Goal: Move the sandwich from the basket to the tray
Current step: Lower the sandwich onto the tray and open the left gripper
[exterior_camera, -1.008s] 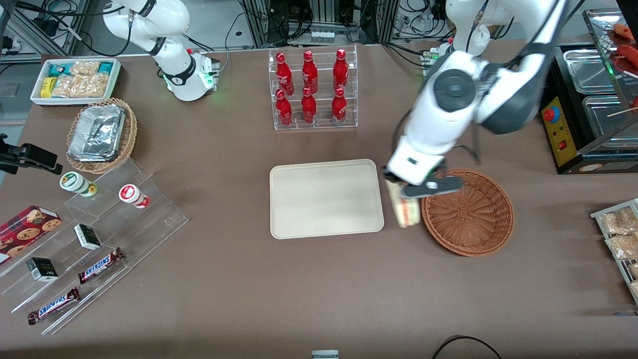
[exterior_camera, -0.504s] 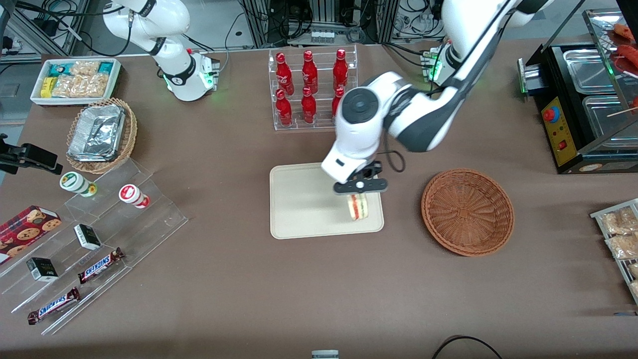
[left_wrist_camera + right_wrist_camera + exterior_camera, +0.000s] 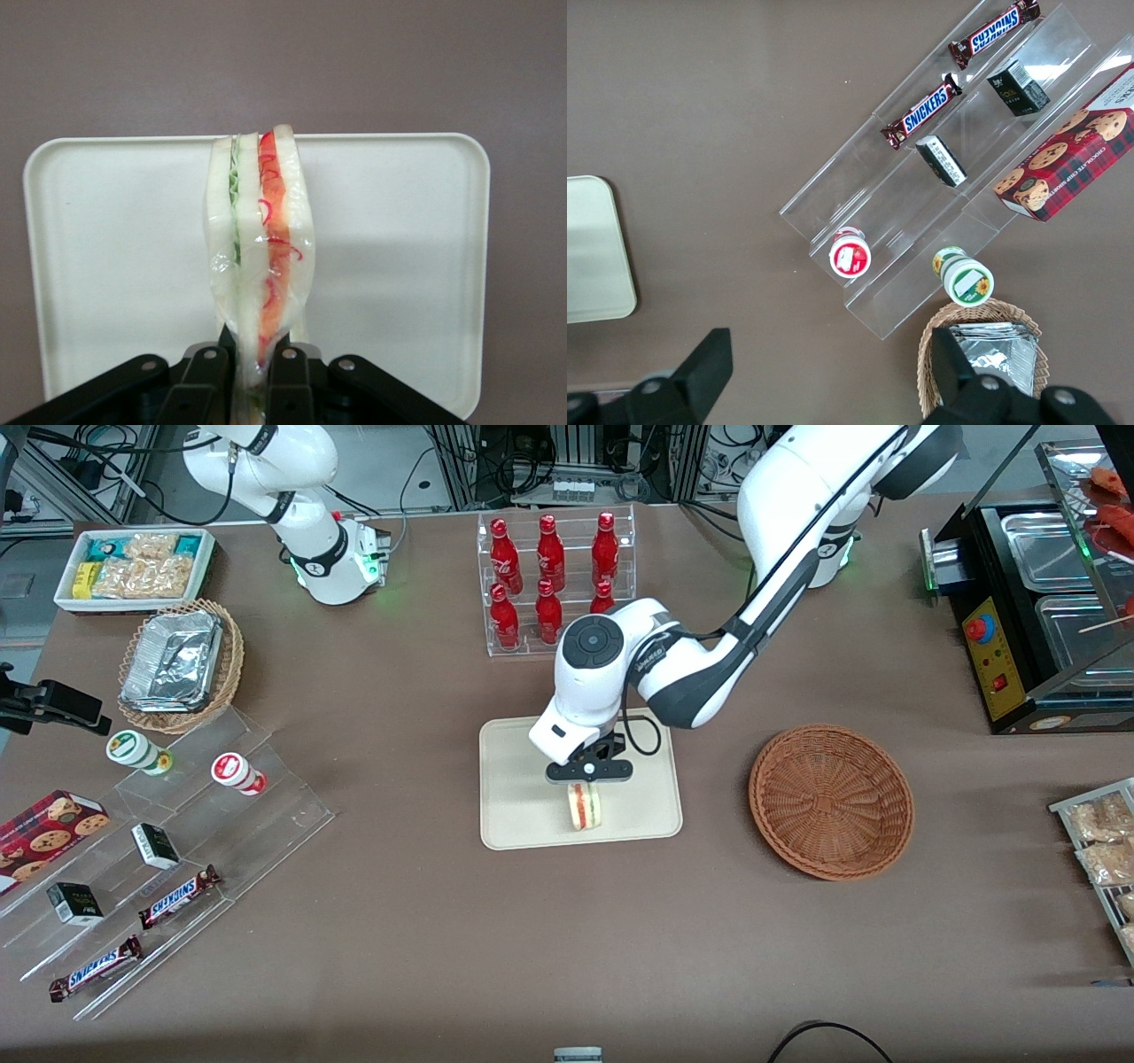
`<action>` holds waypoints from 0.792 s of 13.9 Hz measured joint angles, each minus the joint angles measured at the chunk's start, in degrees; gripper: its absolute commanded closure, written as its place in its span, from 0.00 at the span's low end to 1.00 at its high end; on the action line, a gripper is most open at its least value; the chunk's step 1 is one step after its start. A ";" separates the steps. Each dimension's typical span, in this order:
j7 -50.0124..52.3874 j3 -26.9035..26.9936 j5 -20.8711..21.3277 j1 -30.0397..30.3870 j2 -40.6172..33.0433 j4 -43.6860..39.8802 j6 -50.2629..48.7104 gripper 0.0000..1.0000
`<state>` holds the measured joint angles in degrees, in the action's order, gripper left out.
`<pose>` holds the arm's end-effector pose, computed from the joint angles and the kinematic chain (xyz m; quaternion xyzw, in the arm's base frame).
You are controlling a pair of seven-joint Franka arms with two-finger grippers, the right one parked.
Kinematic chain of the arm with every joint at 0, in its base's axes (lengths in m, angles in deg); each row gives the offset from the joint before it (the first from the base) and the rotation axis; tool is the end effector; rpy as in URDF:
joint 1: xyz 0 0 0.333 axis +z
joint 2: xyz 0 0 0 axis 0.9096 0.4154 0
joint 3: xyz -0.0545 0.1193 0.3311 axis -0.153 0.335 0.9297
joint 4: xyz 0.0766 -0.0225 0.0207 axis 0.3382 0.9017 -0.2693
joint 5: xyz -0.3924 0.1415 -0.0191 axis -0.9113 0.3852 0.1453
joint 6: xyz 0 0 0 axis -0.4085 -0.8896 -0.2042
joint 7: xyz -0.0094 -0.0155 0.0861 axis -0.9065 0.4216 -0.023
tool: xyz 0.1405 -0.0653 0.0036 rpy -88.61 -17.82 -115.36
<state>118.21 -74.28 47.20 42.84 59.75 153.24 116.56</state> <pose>0.5505 -0.5305 0.2822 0.9983 0.0255 0.0305 0.0419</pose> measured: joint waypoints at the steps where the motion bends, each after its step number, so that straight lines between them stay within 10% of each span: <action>1: 0.06 0.00 0.09 -0.01 0.59 -0.02 0.78 1.00; 10: 1.17 0.06 3.01 -2.09 5.53 -0.12 1.19 0.99; 11: 1.17 0.11 3.01 -2.08 6.03 -0.12 1.19 0.63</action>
<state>119.38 -74.17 50.21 40.76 65.78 153.12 117.75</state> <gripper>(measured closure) 0.846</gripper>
